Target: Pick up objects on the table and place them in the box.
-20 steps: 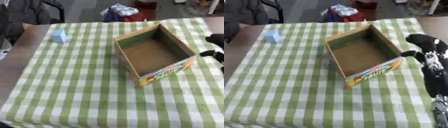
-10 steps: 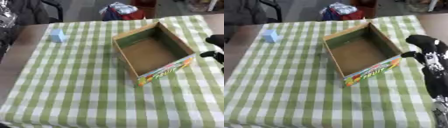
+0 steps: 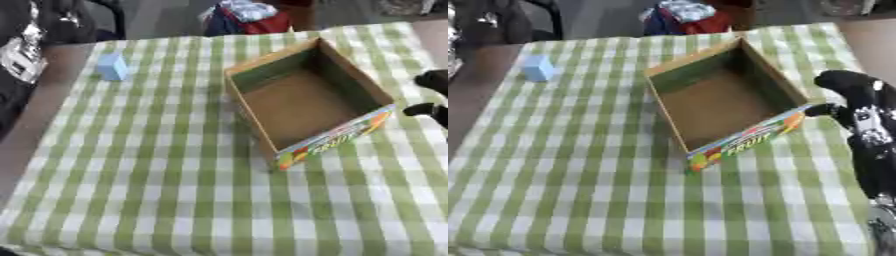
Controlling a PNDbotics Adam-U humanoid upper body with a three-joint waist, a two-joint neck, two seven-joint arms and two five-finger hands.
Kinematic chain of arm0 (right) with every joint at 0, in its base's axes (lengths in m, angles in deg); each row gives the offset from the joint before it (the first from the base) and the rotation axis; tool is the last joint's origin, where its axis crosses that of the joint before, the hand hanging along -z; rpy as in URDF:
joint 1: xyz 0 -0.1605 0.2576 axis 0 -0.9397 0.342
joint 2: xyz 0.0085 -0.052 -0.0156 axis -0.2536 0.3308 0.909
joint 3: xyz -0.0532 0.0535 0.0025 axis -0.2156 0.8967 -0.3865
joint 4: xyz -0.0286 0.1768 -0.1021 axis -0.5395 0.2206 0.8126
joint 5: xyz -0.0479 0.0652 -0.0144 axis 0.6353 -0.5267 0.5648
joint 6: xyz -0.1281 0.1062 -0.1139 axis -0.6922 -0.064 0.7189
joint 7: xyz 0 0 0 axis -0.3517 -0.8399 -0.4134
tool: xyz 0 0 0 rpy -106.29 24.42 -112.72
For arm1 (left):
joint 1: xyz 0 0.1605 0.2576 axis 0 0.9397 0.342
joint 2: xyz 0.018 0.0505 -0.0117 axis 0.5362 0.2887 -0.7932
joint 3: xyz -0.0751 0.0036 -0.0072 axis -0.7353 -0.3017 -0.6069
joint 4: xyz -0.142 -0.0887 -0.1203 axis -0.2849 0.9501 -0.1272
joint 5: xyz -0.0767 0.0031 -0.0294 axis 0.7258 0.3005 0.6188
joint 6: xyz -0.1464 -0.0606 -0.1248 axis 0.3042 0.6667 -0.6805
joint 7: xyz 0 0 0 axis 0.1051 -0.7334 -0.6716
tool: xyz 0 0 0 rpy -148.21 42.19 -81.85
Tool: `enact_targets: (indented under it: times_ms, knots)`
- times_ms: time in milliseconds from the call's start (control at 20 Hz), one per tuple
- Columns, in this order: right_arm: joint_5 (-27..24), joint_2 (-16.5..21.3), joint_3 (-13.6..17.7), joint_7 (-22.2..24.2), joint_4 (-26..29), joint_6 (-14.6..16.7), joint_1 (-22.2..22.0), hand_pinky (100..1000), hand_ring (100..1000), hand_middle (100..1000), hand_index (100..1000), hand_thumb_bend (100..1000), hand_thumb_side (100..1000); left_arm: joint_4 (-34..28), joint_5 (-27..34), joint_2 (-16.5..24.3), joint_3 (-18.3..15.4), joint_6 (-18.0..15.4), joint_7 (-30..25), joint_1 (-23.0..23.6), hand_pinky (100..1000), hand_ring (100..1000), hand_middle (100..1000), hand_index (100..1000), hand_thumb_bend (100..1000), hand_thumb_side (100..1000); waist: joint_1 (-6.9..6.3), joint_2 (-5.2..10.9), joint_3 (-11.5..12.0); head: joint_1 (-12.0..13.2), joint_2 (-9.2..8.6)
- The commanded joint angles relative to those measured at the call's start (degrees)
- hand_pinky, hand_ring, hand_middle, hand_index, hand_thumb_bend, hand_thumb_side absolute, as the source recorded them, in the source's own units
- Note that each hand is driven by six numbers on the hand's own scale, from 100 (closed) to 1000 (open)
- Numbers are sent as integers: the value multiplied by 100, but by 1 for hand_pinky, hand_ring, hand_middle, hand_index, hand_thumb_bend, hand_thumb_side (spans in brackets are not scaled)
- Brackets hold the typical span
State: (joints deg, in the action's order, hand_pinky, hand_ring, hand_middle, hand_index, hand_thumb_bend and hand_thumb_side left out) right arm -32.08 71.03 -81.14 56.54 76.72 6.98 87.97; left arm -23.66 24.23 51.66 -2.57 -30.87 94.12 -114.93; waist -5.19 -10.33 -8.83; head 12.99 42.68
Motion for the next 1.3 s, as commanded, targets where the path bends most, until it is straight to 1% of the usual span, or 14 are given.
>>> enact_targets:
  times_ms: [50,100,200,300,450,500,750,900,1300]
  knots:
    - [55,50,-13,12,89,18,97,587,826,722,688,100,550,-34,-357,248,56,-77,-344,-56,867,860,845,907,326,453,23,36,-13,46,-112]
    - [60,44,-13,12,90,19,99,586,827,722,688,100,550,-46,-466,251,51,-101,-453,-50,870,867,852,914,355,415,27,8,-24,60,-132]
    - [73,36,-8,5,90,19,99,586,827,722,688,100,550,-111,-688,263,21,-147,-675,-47,871,870,854,916,375,355,32,-42,-39,76,-169]
    - [85,27,-10,4,89,20,100,585,827,723,688,100,551,-201,-913,274,-37,-170,-900,-54,872,876,860,920,399,324,35,-80,-48,88,-189]
    - [94,16,-14,7,91,22,110,585,827,723,687,100,551,-330,-1248,285,-141,-176,-1235,-71,873,883,870,924,448,309,36,-126,-59,104,-200]
    - [97,13,-12,7,90,23,111,585,827,723,687,100,551,-370,-1360,291,-184,-174,-1347,-77,872,883,872,922,453,289,35,-138,-61,104,-207]
    - [107,-3,-8,2,87,26,120,585,827,723,687,100,552,-607,-1918,276,-492,-164,-1905,-99,870,880,866,919,374,211,36,-187,-67,104,-226]
    - [111,-12,-6,0,85,26,124,585,827,723,687,100,553,-781,-2251,269,-636,-156,-2238,-101,876,889,874,923,290,142,37,-213,-73,90,-235]
    - [122,-20,-6,5,84,27,135,584,827,723,687,100,553,-1195,-3091,264,-910,-151,-3065,-93,892,923,911,951,278,111,30,-272,-91,79,-259]
